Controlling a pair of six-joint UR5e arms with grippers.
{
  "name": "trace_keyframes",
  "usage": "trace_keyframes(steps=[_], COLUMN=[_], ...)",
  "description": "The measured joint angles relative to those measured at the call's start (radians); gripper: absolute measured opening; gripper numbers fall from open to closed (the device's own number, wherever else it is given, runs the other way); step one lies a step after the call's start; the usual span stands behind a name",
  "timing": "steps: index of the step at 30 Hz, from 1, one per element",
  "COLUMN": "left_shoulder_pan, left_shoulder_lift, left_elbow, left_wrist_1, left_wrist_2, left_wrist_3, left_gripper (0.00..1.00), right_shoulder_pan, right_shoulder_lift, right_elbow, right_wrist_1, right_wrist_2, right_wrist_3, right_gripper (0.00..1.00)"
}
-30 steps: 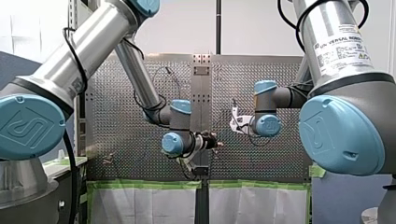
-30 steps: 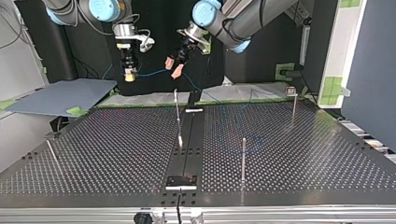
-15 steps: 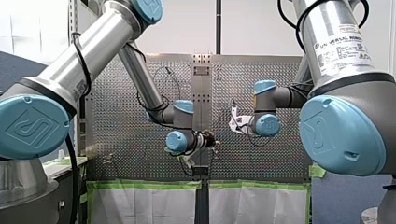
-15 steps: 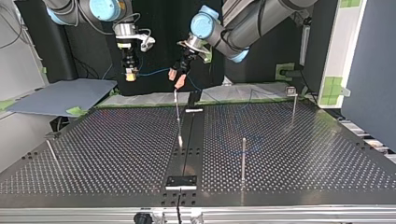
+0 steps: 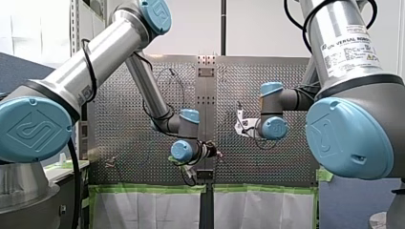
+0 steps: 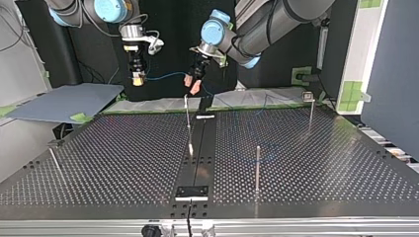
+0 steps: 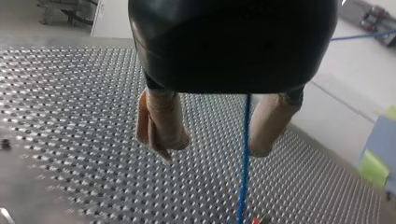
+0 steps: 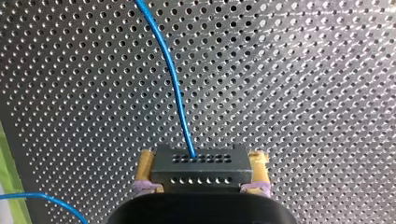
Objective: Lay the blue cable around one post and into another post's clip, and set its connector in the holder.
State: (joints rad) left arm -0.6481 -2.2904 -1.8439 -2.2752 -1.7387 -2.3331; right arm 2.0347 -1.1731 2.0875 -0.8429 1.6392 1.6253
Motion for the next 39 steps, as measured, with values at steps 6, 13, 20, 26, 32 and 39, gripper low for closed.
trace_keyframes(steps=[6,13,20,26,32,39], left_shoulder_pan=[-0.001,-0.008,-0.011,-0.004,0.008,0.002], left_shoulder_lift=[0.0,-0.001,-0.001,-0.006,-0.026,-0.082], left_elbow=[0.0,0.0,0.0,0.0,0.004,0.049], left_wrist_1=[0.014,0.062,0.055,0.054,0.059,0.043], left_wrist_2=[-0.049,-0.051,-0.092,-0.125,-0.128,-0.127], left_wrist_3=[0.026,0.061,0.122,0.173,0.235,0.279], left_gripper=[0.06,0.0,0.0,0.0,0.0,0.0], right_shoulder_pan=[-0.001,-0.001,-0.001,-0.004,-0.017,-0.026], right_shoulder_lift=[0.001,0.005,0.04,0.09,0.147,0.222], right_elbow=[0.001,0.001,0.0,-0.003,-0.013,-0.043], right_wrist_1=[-0.003,-0.019,-0.053,-0.092,-0.146,-0.186], right_wrist_2=[0.003,0.01,0.03,0.051,0.058,0.058], right_wrist_3=[-0.003,-0.004,0.0,0.008,0.021,0.022], right_gripper=[0.0,0.0,0.0,0.0,0.0,0.0])
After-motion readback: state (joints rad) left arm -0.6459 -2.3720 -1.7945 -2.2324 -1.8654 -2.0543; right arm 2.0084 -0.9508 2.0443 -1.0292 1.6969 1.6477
